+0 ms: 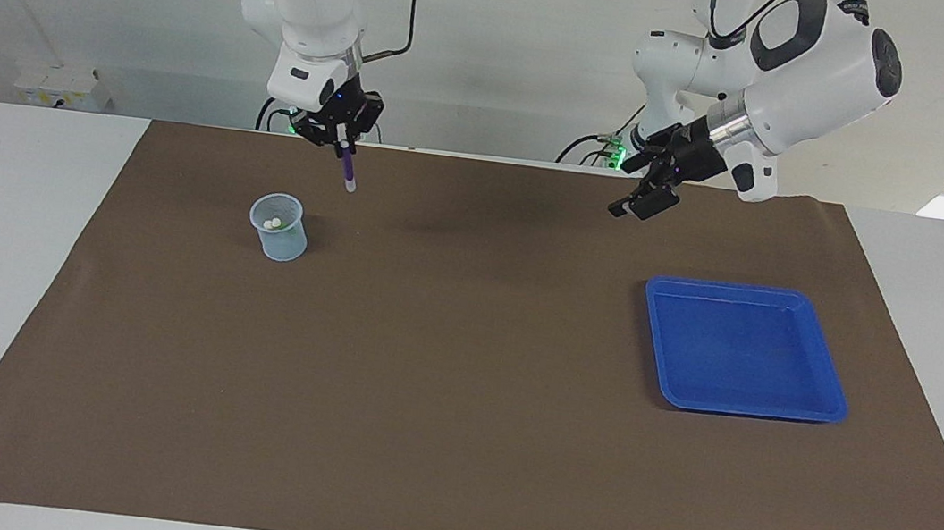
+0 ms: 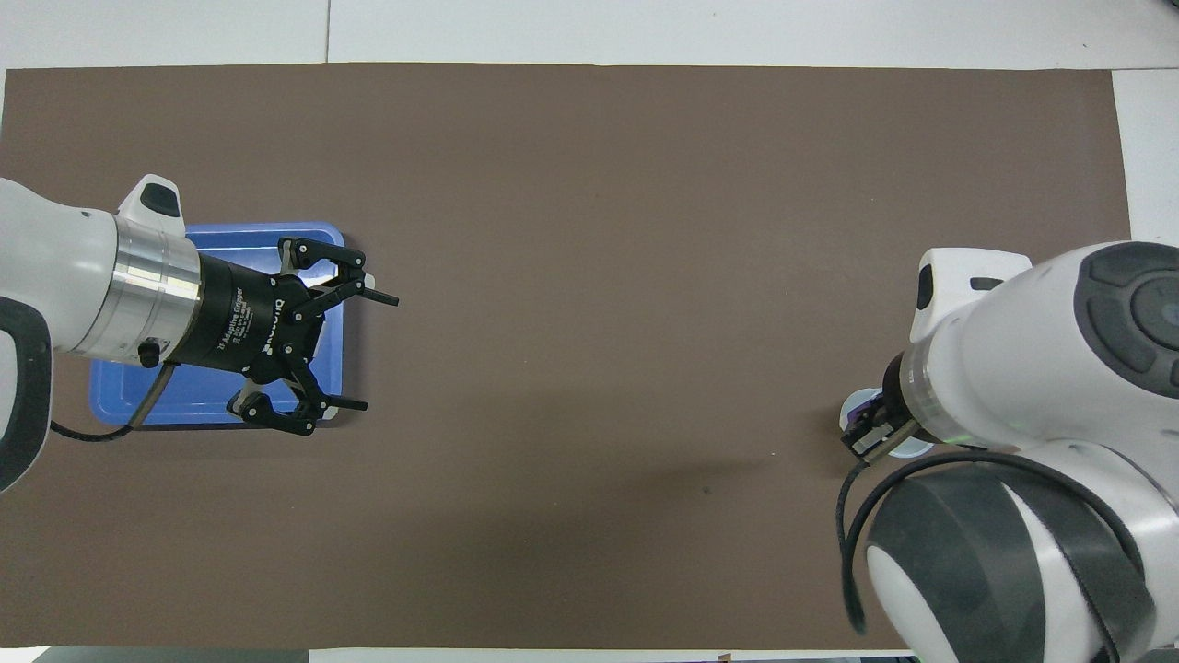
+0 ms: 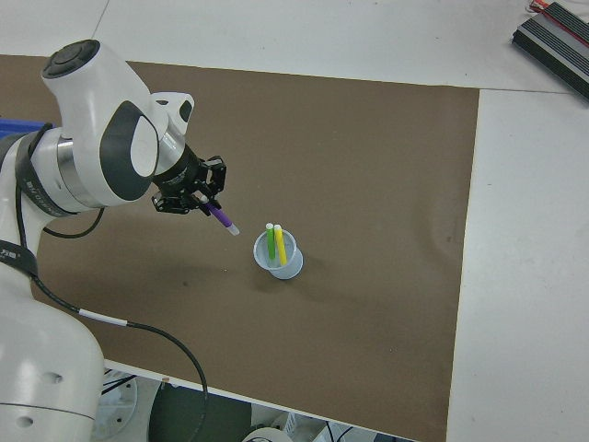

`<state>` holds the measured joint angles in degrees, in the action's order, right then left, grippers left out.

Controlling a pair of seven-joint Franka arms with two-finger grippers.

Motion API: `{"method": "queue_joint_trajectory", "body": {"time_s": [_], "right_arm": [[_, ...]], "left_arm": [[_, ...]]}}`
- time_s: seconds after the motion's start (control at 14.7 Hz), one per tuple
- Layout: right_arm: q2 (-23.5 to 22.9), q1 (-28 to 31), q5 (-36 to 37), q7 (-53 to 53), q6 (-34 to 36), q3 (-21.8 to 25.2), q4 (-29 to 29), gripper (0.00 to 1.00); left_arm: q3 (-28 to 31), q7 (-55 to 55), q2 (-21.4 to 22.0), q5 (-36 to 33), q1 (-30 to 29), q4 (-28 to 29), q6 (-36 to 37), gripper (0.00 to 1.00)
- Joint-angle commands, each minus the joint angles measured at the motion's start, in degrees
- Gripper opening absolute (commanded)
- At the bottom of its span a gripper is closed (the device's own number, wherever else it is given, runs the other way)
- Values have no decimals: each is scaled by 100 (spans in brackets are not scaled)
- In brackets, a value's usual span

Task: Transfer and insert pens with both arms
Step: 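Insert the purple pen into the cup with the right gripper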

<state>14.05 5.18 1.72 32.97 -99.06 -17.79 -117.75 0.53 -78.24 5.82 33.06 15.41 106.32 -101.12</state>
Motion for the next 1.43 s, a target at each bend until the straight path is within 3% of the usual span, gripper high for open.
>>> {"method": "queue_joint_trajectory", "body": {"time_s": [0.0,0.34,0.75,0.82,0.89,0.96,1.23,1.36], "right_arm": [[449,202,188,675,-499,-75,-704,2],[634,202,197,737,-1000,-84,-1320,5],[625,308,215,965,-1097,-75,-1453,12],[625,316,223,992,-1089,-84,-1453,29],[625,316,223,984,-1089,-84,-1444,72],[617,316,215,975,-1089,-84,-1435,100],[555,299,127,896,-1001,-111,-1164,100],[345,290,109,808,-870,-111,-726,100]], "left_arm": [[8,360,-151,-605,-3,-252,-128,100],[52,3002,-143,-1774,-11,-410,689,100],[43,5140,-187,-3121,-440,-1121,1400,100],[17,5500,-204,-3156,-572,-1288,1637,100],[26,5860,-239,-3183,-591,-1481,1839,100],[34,6081,-274,-3201,-609,-1692,2024,100],[8,6864,-231,-3490,-627,-1975,2499,100],[-35,7076,-213,-3517,-618,-2028,2589,100]]}}
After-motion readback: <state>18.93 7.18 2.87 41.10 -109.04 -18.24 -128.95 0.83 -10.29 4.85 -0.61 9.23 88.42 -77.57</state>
